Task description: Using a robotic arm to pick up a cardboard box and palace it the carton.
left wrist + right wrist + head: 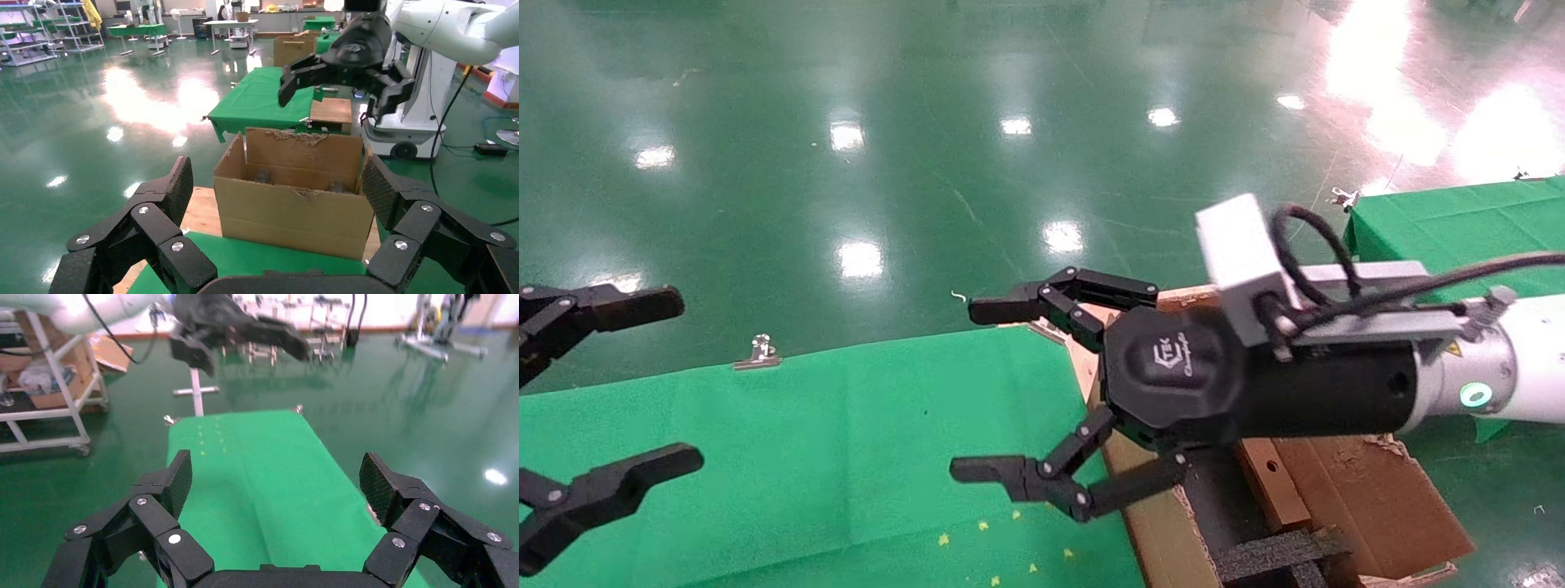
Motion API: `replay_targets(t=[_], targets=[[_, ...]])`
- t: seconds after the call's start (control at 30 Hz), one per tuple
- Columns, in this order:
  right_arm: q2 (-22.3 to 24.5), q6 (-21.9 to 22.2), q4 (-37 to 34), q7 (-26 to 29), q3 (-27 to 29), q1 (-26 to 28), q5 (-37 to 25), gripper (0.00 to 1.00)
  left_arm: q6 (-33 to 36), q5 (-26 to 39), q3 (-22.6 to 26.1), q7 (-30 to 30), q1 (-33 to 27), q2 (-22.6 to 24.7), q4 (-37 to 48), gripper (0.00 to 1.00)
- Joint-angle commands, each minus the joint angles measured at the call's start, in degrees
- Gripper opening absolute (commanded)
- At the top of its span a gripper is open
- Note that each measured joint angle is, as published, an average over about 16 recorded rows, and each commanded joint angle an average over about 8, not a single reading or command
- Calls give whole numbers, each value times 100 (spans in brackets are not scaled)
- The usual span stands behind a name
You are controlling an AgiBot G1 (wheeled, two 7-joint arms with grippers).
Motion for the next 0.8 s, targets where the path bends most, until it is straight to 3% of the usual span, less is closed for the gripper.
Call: replay_targets(t=[0.03, 0.27, 0.8], targets=[[-38, -100, -14, -175, 151, -116, 93, 100, 0, 0, 0, 0, 0, 0, 0, 100], [-103, -266, -39, -411, 404, -311, 260, 100, -1, -3, 0, 0, 1, -1, 1, 100], [-79, -204, -33, -321, 303, -237, 195, 100, -1, -3, 0, 0, 1, -1, 1, 100]])
